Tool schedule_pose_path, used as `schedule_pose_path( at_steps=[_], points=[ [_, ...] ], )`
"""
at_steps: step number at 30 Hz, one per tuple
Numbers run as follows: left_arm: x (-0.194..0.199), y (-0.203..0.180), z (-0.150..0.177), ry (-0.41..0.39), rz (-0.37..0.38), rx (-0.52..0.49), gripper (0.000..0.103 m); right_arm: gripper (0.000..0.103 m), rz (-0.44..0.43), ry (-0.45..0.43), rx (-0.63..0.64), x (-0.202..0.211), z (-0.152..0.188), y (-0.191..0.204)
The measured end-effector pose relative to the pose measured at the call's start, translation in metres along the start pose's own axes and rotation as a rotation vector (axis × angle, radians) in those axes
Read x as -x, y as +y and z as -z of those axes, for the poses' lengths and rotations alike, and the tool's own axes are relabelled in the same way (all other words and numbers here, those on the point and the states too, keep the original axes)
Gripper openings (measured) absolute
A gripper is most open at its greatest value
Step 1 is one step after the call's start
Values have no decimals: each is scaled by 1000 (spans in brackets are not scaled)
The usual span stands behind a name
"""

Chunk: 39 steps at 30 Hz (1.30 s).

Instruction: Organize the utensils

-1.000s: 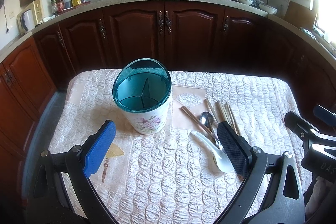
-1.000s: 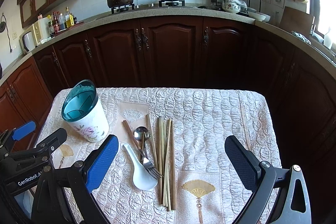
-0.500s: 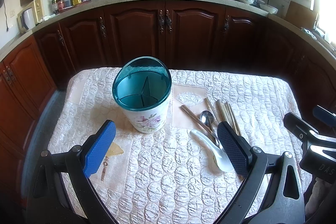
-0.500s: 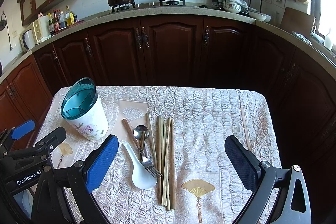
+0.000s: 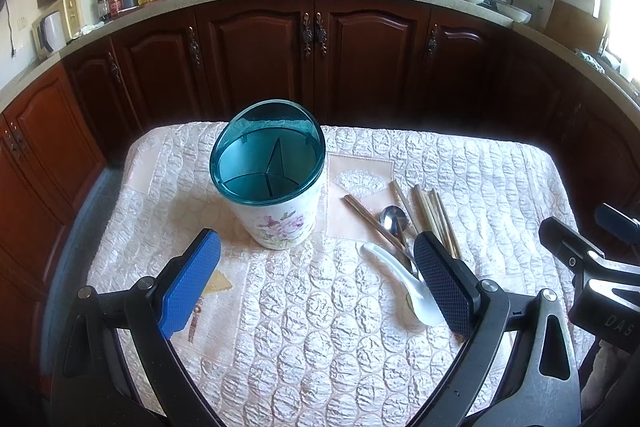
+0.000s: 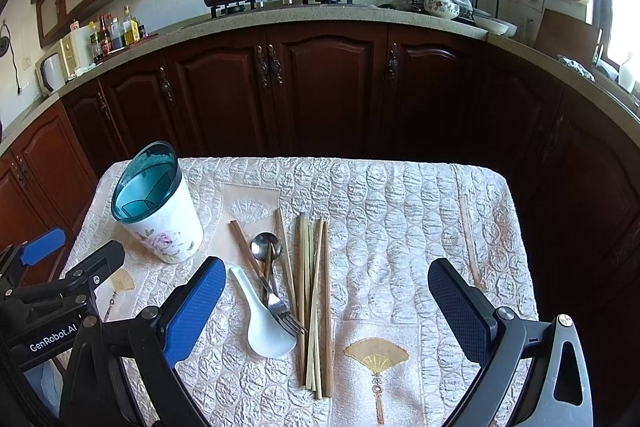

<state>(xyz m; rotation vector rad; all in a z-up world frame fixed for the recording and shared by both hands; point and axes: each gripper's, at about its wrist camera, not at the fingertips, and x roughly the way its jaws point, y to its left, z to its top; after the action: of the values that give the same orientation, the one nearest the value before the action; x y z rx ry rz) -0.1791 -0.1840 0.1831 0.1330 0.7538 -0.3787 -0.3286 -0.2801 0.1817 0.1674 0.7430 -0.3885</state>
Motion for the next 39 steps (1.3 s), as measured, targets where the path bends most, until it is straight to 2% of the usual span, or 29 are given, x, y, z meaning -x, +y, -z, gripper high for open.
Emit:
schedule_pose_path(
  at_steps=[21,30,32,34,35,36,39],
  points=[
    [-21,-3,5,53,-1,-1,98,101,-1,44,-5,-18,4,-7],
    [-44,11,18,124,57,17,98,101,-21,90,-11,-38,14,-20],
    [-55,12,21,154,75,22,98,97,-42,107,-21,-47,18,-25],
    [-65,10,22,190,106,28,87,91,-54,130,-29,-59,21,-30],
    [-70,8,23,211,126,31,76,85,-58,139,-33,-63,23,-31],
    [-80,6,24,246,154,38,72,82,-70,154,-38,-70,24,-34],
    [-100,1,26,305,199,75,65,77,-102,186,-48,-85,26,-37]
  ],
)
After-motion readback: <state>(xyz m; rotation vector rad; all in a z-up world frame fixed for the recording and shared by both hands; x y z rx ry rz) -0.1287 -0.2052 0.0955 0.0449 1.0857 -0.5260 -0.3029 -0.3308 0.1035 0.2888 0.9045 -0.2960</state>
